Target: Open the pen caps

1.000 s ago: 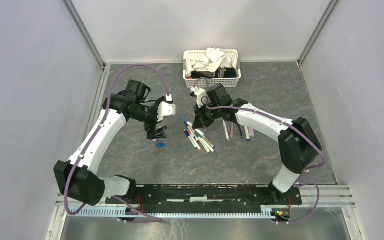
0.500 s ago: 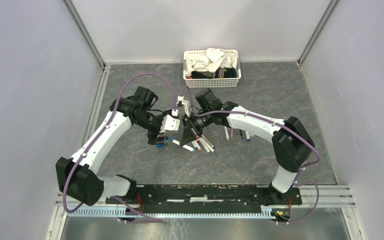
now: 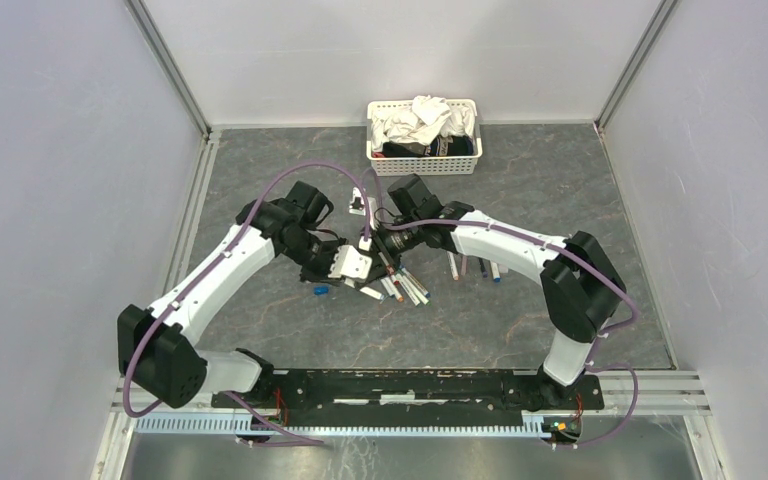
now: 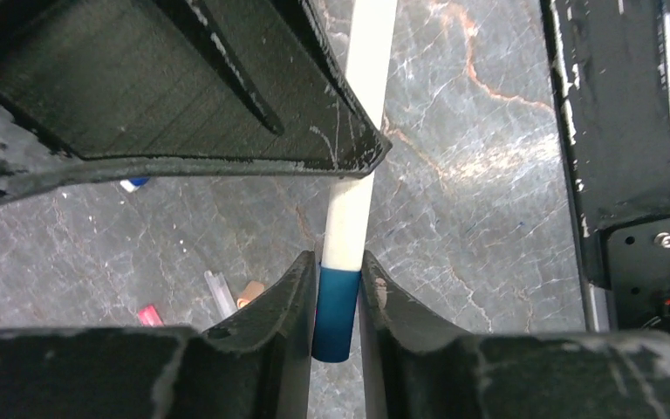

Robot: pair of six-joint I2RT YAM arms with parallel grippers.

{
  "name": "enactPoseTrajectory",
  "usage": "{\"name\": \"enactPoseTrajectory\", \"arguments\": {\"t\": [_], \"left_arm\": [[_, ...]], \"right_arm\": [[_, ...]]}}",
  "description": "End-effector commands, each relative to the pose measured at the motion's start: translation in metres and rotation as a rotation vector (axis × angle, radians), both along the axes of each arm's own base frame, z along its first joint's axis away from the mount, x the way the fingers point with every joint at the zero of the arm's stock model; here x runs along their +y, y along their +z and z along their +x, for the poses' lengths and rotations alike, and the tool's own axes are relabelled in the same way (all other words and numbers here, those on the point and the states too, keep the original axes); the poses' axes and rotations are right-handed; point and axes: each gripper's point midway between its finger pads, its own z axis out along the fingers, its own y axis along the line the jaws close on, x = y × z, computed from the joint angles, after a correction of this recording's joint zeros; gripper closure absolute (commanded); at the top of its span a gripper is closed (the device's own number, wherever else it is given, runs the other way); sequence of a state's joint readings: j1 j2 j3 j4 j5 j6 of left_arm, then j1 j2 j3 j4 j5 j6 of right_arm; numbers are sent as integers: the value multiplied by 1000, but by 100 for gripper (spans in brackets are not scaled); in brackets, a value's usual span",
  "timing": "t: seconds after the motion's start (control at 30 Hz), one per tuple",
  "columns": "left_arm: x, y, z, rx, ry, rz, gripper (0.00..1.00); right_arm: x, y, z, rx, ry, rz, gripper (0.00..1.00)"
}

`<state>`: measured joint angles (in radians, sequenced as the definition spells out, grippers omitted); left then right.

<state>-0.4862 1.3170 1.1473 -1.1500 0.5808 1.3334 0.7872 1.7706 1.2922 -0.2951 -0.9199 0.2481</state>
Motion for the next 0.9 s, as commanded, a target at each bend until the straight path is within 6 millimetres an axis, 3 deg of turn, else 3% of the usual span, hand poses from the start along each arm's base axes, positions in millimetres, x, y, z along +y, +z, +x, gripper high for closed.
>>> {"name": "enactPoseTrajectory", "arguments": {"t": [0.0, 0.07, 0.13, 0.23, 0.3, 0.4, 0.5, 0.53, 0.67, 0.87], "left_arm": [[5, 4, 14, -111, -5, 31, 73], [5, 4, 14, -120, -10, 34, 81], [4, 4, 13, -125, -17, 36, 96], [1, 6, 13, -125, -12, 24, 98], [-2, 7, 12, -117, -12, 12, 98], [-4, 10, 12, -117, -10, 4, 98], [-1, 8, 12, -120, -11, 25, 98], [2, 7, 14, -129, -7, 39, 98], [17, 4, 33, -153, 51, 89, 98], [71, -1, 82, -177, 163, 174, 98]], "right_arm": [[6, 7, 6, -24, 7, 26, 100], [7, 7, 6, -20, 6, 25, 97], [8, 6, 7, -11, -11, 21, 80], [15, 5, 4, 4, -10, 38, 64], [22, 4, 0, 22, -1, 47, 61], [28, 3, -2, 34, 12, 54, 65], [25, -2, 1, 27, 0, 38, 96], [21, -4, 2, 24, -8, 27, 100], [-7, -25, 7, 17, -54, -36, 100], [-55, -58, 9, -5, -106, -171, 100]]}}
